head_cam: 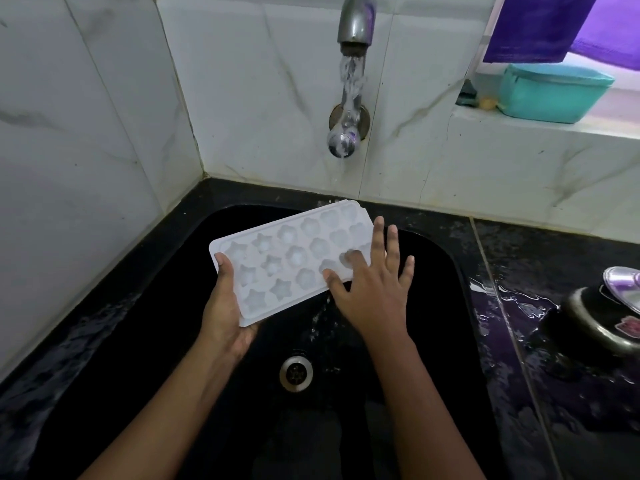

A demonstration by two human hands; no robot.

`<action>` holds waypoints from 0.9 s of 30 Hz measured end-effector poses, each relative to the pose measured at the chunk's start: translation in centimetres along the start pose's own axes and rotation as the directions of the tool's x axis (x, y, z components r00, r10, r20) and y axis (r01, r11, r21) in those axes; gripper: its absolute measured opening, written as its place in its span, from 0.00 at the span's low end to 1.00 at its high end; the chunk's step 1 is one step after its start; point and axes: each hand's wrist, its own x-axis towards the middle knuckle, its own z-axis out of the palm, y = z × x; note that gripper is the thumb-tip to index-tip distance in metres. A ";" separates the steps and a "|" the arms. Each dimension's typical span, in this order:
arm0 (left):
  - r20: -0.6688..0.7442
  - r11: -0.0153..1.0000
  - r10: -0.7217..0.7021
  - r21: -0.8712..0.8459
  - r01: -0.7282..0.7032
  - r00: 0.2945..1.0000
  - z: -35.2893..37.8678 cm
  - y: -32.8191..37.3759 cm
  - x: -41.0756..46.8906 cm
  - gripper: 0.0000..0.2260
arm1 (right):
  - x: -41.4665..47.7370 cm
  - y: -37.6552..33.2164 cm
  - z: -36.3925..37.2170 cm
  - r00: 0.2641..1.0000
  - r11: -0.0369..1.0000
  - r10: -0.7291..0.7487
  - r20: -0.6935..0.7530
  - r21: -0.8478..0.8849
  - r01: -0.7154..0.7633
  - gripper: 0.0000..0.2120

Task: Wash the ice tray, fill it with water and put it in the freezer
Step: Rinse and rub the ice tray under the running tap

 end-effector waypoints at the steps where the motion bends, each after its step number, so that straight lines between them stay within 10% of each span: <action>1: -0.009 1.000 0.004 0.003 -0.004 1.000 0.0 0.0 0.0 0.25 | -0.1 -0.3 0.3 1.000 1.000 -0.019 0.002 0.009 0.019 0.19; 13: -0.033 1.000 0.012 -0.001 -0.013 0.999 -0.2 0.3 0.3 0.28 | -0.2 -0.3 1.3 0.996 0.995 -0.086 0.007 0.052 0.086 0.29; 19: -0.008 0.999 -0.045 -0.021 0.045 0.999 0.6 -0.2 -0.1 0.31 | 0.6 -0.5 0.3 0.962 0.968 -0.058 -0.269 0.220 0.119 0.23; 27: 0.079 0.998 -0.056 -0.012 0.057 0.995 1.0 -0.8 -0.4 0.30 | 1.1 -0.5 0.6 0.987 0.986 -0.121 -0.107 0.098 0.131 0.32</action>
